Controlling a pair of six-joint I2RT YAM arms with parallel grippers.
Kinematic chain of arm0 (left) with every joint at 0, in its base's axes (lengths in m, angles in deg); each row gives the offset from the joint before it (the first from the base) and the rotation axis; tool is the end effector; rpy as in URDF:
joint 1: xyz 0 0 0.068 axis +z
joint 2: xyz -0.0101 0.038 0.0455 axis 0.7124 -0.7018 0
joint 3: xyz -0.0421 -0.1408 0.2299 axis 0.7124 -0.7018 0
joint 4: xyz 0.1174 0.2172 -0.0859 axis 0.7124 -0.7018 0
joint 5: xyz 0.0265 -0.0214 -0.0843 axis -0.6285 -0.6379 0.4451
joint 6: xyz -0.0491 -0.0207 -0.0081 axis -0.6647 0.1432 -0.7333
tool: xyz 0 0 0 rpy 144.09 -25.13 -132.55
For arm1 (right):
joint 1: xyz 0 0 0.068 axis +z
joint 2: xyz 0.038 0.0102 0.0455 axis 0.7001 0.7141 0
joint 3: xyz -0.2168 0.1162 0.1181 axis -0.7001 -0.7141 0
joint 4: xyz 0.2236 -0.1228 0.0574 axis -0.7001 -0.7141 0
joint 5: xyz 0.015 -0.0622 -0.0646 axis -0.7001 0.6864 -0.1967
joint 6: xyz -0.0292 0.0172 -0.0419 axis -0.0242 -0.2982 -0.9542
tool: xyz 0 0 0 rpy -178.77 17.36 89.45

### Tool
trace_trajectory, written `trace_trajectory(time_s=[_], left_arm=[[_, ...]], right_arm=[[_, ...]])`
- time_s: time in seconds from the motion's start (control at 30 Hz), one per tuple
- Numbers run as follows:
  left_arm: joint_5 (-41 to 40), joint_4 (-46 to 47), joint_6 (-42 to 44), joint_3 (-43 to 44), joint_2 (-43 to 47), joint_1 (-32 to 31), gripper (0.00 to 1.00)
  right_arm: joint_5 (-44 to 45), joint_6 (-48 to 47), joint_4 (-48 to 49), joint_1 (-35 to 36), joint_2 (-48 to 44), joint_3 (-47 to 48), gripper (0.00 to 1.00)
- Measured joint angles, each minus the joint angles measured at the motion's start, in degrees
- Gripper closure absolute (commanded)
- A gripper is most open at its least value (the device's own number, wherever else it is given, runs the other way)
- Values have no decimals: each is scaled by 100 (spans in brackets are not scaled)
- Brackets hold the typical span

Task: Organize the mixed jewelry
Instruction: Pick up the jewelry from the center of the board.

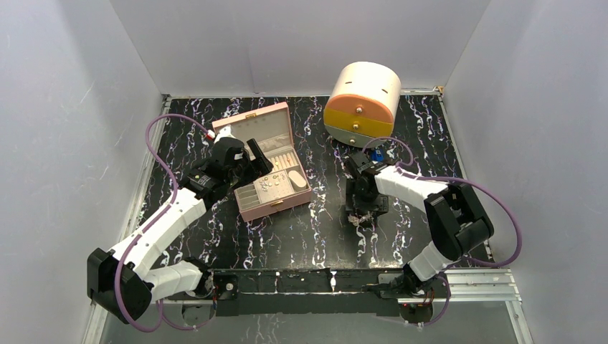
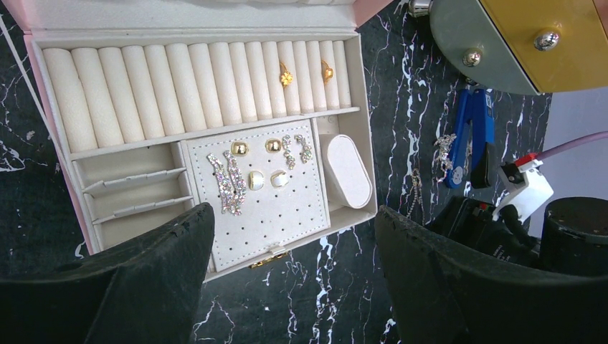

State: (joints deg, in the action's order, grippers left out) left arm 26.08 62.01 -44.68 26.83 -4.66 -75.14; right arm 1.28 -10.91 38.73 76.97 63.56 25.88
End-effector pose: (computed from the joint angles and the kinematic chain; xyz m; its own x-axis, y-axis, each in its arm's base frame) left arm 0.2230 -0.1209 0.3049 -0.5907 -0.4936 -0.6383 -0.0821 0.8238 -0.5610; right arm 0.2352 0.1395 0.1669 -0.9482 0.0382 -0.3154 0.0678 0.9942 -0.0834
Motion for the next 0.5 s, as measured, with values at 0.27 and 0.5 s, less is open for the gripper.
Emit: trace_trajectory(time_s=[0.27,0.5], left_arm=[[-2,46,-2,0,-11,0,21],[-2,94,-4,0,-37,0,21]], right_arm=[[-205,-297,238,138,35,9,11],[273,-101,153,109,35,57,30]])
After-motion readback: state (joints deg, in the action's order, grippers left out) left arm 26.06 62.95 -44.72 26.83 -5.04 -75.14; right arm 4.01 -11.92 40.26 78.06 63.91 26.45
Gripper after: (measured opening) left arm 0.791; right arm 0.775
